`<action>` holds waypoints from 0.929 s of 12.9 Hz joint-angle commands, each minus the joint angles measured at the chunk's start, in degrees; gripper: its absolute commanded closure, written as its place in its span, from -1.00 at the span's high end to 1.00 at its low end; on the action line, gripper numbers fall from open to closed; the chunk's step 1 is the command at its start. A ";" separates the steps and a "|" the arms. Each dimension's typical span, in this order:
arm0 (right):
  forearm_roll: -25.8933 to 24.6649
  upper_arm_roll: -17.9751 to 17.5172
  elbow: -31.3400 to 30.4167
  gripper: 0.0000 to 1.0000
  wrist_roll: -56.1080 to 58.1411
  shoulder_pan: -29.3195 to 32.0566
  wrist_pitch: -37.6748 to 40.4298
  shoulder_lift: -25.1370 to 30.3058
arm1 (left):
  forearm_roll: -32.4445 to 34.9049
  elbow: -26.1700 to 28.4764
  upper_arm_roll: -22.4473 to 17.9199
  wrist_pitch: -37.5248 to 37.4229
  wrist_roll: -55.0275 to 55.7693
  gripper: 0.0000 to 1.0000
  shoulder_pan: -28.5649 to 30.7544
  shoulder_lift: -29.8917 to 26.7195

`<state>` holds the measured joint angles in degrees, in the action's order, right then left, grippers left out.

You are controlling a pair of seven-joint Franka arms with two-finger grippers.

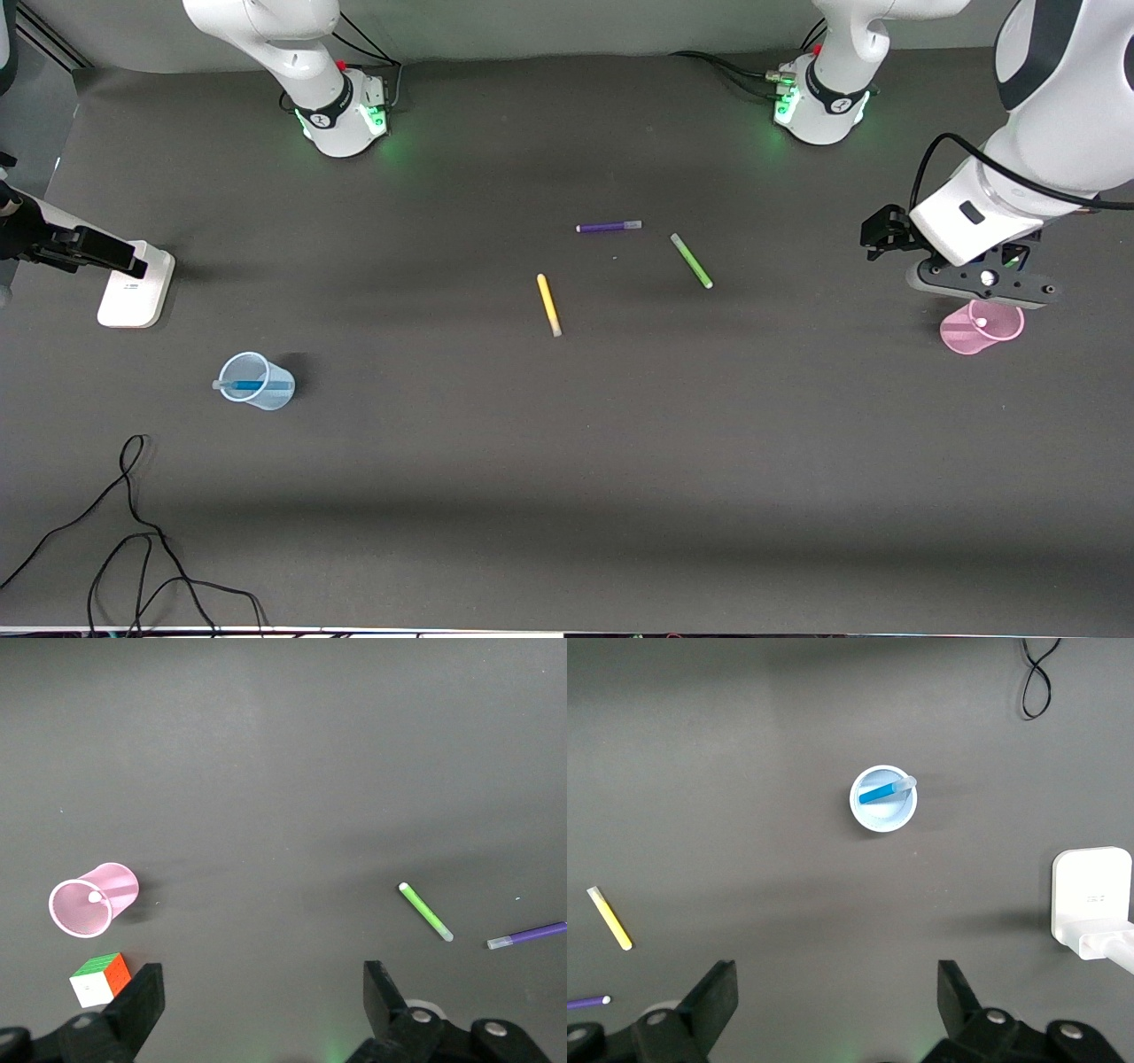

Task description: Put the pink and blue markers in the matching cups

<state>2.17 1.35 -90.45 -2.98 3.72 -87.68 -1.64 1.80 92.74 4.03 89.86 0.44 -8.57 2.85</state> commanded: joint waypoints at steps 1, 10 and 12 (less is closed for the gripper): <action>-2.94 -0.48 -1.04 0.99 4.19 0.41 -0.92 0.94 | 0.75 -1.86 0.72 -1.61 0.53 0.99 0.39 0.84; -3.40 -0.21 -1.22 1.00 6.93 0.59 -1.09 0.68 | 0.75 -1.86 0.72 -2.23 0.70 0.99 0.48 0.84; -3.40 -0.21 -1.22 0.99 6.93 0.59 -1.09 0.59 | 0.66 -1.86 0.72 -2.14 0.70 0.99 0.48 0.93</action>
<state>-0.16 1.41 -90.76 3.09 3.97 -87.83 -1.65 1.80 92.47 4.09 89.06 0.44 -8.45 3.11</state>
